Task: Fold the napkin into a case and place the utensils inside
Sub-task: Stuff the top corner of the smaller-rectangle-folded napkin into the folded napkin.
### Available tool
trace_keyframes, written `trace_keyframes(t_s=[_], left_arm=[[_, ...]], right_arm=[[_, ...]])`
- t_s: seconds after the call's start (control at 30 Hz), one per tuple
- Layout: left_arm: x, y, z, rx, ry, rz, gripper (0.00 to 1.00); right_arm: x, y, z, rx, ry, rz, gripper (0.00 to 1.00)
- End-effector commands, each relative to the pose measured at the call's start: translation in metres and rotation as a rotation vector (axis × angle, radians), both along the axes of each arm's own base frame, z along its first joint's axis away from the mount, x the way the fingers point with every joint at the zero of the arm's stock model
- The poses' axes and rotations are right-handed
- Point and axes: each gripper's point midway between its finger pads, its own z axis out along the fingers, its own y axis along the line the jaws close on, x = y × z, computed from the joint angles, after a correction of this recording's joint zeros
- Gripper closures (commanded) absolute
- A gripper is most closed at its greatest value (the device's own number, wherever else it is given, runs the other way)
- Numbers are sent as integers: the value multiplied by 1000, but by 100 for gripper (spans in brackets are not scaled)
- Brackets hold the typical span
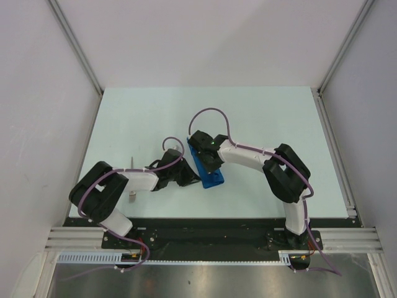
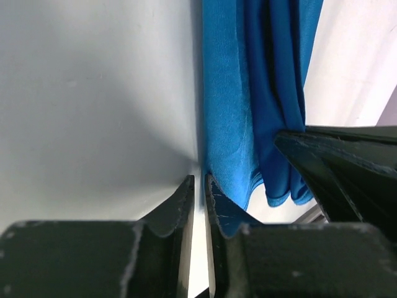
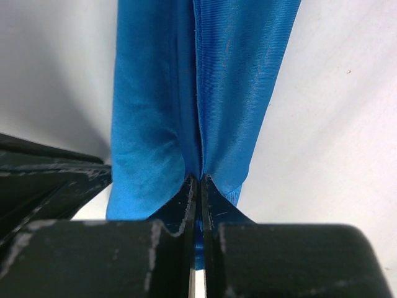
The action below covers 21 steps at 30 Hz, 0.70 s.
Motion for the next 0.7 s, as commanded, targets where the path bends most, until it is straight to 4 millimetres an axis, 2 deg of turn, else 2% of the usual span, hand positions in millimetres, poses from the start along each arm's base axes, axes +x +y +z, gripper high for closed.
trace_keyframes(t_s=[0.0, 0.13, 0.23, 0.33, 0.53, 0.63, 0.67], left_arm=[[0, -1, -6, -15, 12, 6, 86], [0, -3, -7, -23, 15, 3, 90], [-1, -3, -5, -25, 10, 4, 99], [-3, -2, -6, -17, 9, 4, 100], [-6, 2, -8, -1, 4, 9, 100], [-6, 9, -4, 26, -21, 13, 100], [-6, 12, 5, 29, -60, 7, 97]], right_arm=[[0, 14, 34, 81, -12, -28, 99], [-11, 28, 34, 151, 58, -24, 100], [-16, 38, 29, 199, 110, -34, 100], [-20, 49, 27, 290, 173, -66, 100], [-21, 51, 5, 367, 250, -125, 98], [-18, 48, -7, 403, 273, -145, 93], [-17, 46, -10, 406, 278, -146, 92]])
